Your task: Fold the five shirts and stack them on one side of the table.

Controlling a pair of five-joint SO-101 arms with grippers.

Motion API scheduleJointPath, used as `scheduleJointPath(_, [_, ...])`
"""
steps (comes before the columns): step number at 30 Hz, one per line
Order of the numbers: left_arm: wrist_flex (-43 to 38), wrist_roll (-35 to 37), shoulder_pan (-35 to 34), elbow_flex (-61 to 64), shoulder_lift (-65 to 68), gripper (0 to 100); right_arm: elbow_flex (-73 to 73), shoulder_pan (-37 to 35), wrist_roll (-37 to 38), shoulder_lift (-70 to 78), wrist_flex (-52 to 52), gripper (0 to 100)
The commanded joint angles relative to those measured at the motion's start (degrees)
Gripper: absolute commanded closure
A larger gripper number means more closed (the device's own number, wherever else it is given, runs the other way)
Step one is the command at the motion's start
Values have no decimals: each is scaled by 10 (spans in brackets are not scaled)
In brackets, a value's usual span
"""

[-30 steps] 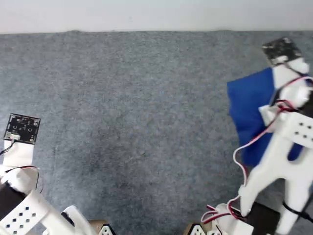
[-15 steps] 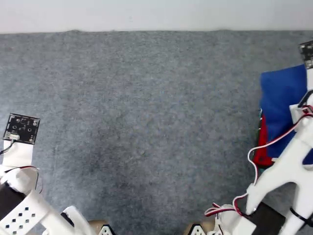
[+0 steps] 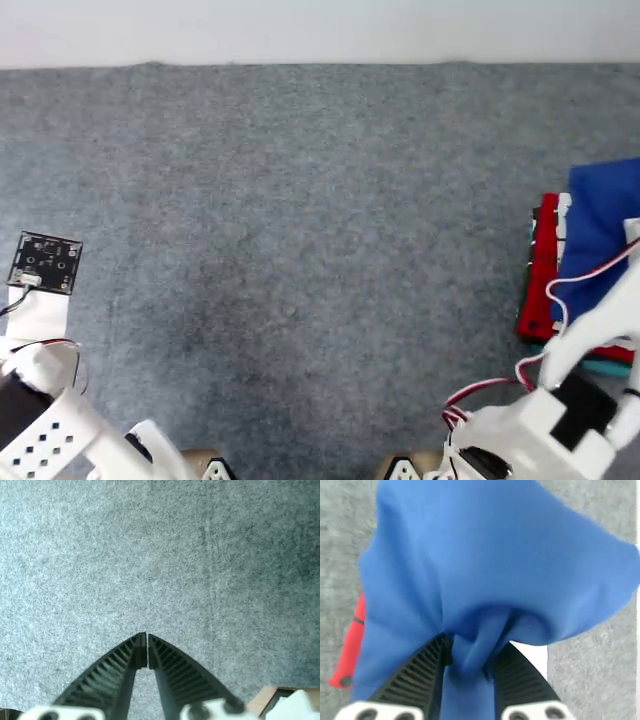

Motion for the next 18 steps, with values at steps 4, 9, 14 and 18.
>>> scheduleJointPath(4, [-11, -4, 2, -3, -7, 985, -18, 17, 16, 3, -27, 743])
scheduleJointPath(9, [-11, -4, 3, -3, -7, 985, -65, 17, -52, -16, -22, 648])
scheduleJointPath(14, [-11, -4, 3, -3, -7, 985, -67, 11, -54, -50, 23, 662])
scheduleJointPath(18, [-8, -4, 3, -3, -7, 985, -67, -15, -54, -42, 87, 870])
